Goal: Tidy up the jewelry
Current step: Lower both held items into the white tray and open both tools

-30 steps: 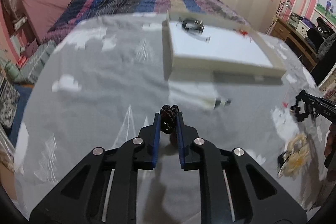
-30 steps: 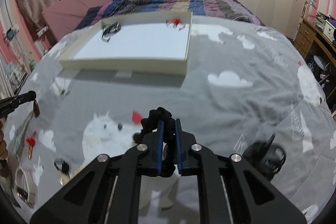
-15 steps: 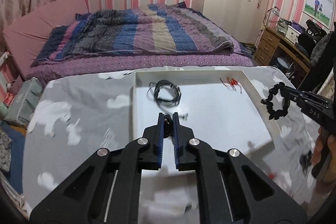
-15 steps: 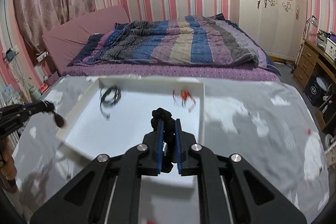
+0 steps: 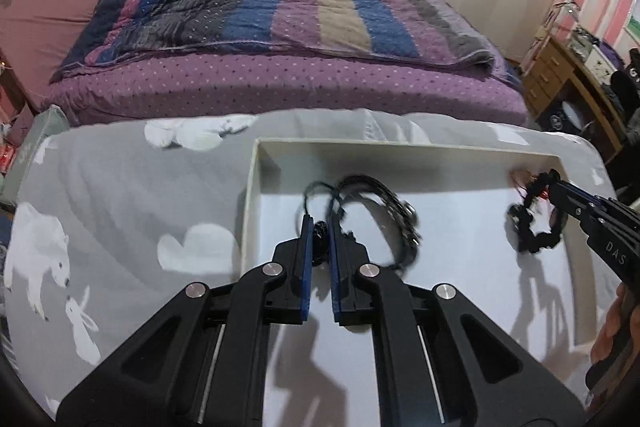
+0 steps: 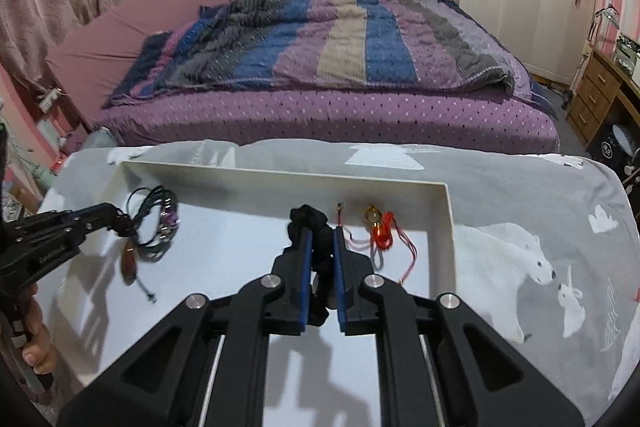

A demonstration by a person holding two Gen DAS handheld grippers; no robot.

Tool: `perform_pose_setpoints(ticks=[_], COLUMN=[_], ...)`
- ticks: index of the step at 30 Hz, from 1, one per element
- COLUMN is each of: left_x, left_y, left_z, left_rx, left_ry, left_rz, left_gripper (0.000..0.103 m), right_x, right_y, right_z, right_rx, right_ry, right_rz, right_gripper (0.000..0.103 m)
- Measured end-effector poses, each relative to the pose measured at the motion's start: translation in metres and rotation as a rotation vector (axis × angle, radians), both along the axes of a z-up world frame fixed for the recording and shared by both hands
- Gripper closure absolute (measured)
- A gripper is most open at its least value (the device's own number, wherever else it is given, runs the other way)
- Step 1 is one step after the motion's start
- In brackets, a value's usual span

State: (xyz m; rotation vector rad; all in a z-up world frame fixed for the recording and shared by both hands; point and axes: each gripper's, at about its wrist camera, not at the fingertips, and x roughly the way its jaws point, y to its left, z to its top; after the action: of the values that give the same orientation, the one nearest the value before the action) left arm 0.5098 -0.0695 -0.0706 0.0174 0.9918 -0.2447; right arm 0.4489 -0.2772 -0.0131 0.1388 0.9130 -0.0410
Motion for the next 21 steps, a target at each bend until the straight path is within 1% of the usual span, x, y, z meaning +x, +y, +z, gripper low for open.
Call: perform_pose_setpoints(ticks=[3, 6, 9, 10, 11, 12, 13, 14, 15, 16, 17, 18, 19, 20, 21], left_x=[0.006, 0.004, 0.000, -0.001, -0.004, -0.007, -0.009, -0.014, -0.018, -0.024, -0.032, -0.039, -0.050, -0.057, -0.069], left_y=[-0.003, -0.004, -0.002, -0.002, -0.002, -0.002, 0.000, 0.001, 0.000, 0.001, 0.002, 0.004, 0.008, 0.011, 0.016], left_z=[0.000, -0.002, 0.001, 0.003, 0.005, 0.008, 0.011, 0.016, 0.021, 0.026, 0.034, 0.040, 0.049, 0.053, 0.059], left_rx=[0.017, 0.030, 0.025, 0.028, 0.032, 0.034, 0.037, 0.042, 0.044, 0.047, 0.053, 0.053, 0.042, 0.037, 0.036], left_ry=[0.003, 0.002, 0.006, 0.004, 0.004, 0.003, 0.000, -0.011, -0.022, -0.036, -0.057, -0.069, -0.086, -0.096, -0.114], left_rz=[0.005, 0.004, 0.009, 0.011, 0.012, 0.015, 0.019, 0.026, 0.022, 0.017, 0.022, 0.029, 0.026, 0.024, 0.027], left_gripper=[0.098, 0.098, 0.097, 0.095, 0.089, 0.086, 0.077, 0.067, 0.063, 0.055, 0.044, 0.039, 0.028, 0.021, 0.019], right_x=[0.013, 0.018, 0.019, 0.019, 0.018, 0.017, 0.014, 0.012, 0.007, 0.002, -0.001, -0.009, -0.018, -0.027, -0.040], right_y=[-0.002, -0.003, -0.004, -0.004, -0.005, -0.006, -0.008, -0.009, -0.010, -0.011, -0.012, -0.013, -0.014, -0.015, -0.016], right_z=[-0.011, -0.020, -0.022, -0.023, -0.023, -0.021, -0.018, -0.014, -0.007, 0.000, 0.005, 0.014, 0.023, 0.031, 0.040], right_rx=[-0.009, -0.024, -0.046, -0.052, -0.046, -0.037, -0.044, -0.048, -0.045, -0.041, -0.042, -0.044, -0.044, -0.048, -0.056], right_ry=[0.052, 0.088, 0.096, 0.106, 0.114, 0.111, 0.102, 0.091, 0.073, 0.060, 0.055, 0.040, 0.023, 0.005, -0.016], right_rz=[-0.020, -0.016, -0.015, -0.016, -0.013, -0.010, -0.018, -0.023, -0.021, -0.013, -0.008, -0.005, -0.004, 0.000, 0.006], right_gripper=[0.093, 0.093, 0.091, 0.090, 0.090, 0.083, 0.067, 0.060, 0.052, 0.051, 0.051, 0.051, 0.051, 0.051, 0.047])
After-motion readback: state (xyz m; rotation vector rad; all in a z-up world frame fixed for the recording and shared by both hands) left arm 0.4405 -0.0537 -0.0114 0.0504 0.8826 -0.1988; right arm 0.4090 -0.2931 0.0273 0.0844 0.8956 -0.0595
